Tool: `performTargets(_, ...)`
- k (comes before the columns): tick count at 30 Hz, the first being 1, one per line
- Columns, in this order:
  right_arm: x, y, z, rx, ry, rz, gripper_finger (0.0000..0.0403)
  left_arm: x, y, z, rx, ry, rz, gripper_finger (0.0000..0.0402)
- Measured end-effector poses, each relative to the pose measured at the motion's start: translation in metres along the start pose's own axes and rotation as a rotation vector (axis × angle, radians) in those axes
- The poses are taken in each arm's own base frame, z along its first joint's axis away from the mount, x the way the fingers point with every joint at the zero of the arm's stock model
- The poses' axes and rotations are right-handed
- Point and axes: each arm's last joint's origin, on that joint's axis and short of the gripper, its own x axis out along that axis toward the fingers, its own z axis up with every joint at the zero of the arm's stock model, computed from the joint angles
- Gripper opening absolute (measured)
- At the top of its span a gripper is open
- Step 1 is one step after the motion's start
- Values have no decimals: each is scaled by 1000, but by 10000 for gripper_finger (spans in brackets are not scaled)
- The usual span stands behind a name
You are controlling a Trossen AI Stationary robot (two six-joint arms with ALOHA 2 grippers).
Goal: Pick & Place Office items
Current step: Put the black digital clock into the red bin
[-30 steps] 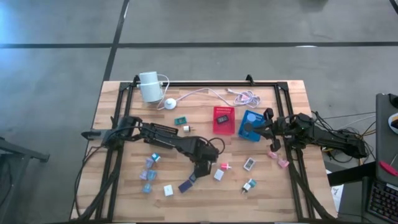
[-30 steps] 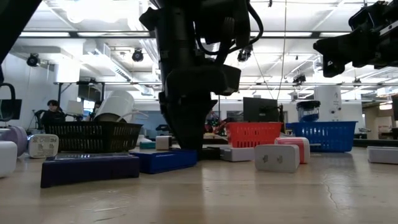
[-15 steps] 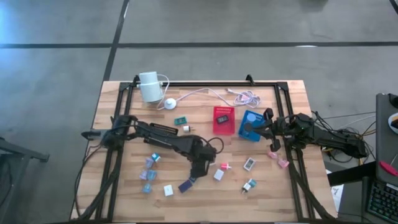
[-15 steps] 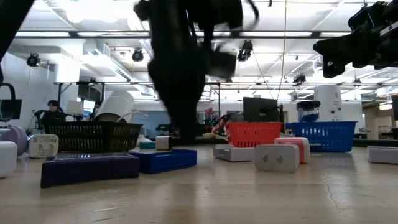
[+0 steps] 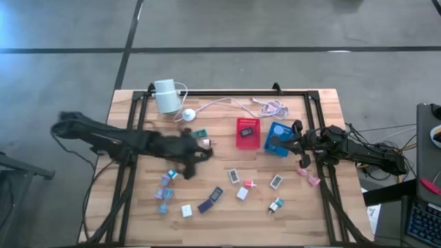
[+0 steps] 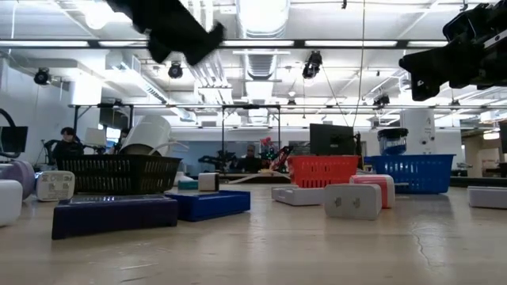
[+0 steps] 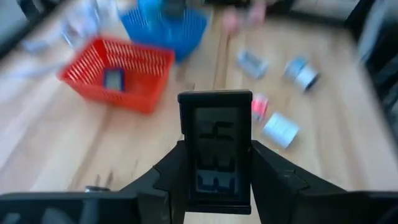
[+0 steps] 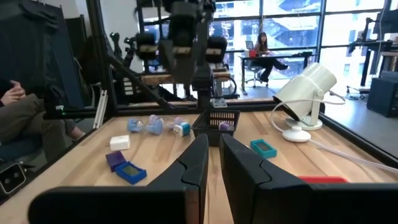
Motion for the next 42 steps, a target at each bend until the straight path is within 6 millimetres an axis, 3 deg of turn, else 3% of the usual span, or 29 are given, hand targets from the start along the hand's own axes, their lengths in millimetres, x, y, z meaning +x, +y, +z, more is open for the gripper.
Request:
performTargets(3, 0, 0, 0, -1, -4, -1, 38, -34, 13, -16, 21, -169, -41, 137)
performTargets(9, 0, -1, 1, -1, -9, -35, 38, -74, 32, -50, 73, -398, -92, 137)
performTargets(15, 0, -1, 1, -2, -10, -51, 38, -86, 44, -83, 76, -469, -99, 137)
performTargets(24, 0, -2, 0, 1, -4, -52, 38, -79, 54, -121, 67, -546, -107, 137)
performTargets(38, 0, -2, 0, 2, -3, -53, 38, -80, 55, -124, 34, -567, -113, 137)
performTargets(42, 0, -2, 0, 1, -5, -53, 38, -88, 55, -108, -25, -580, -54, 137)
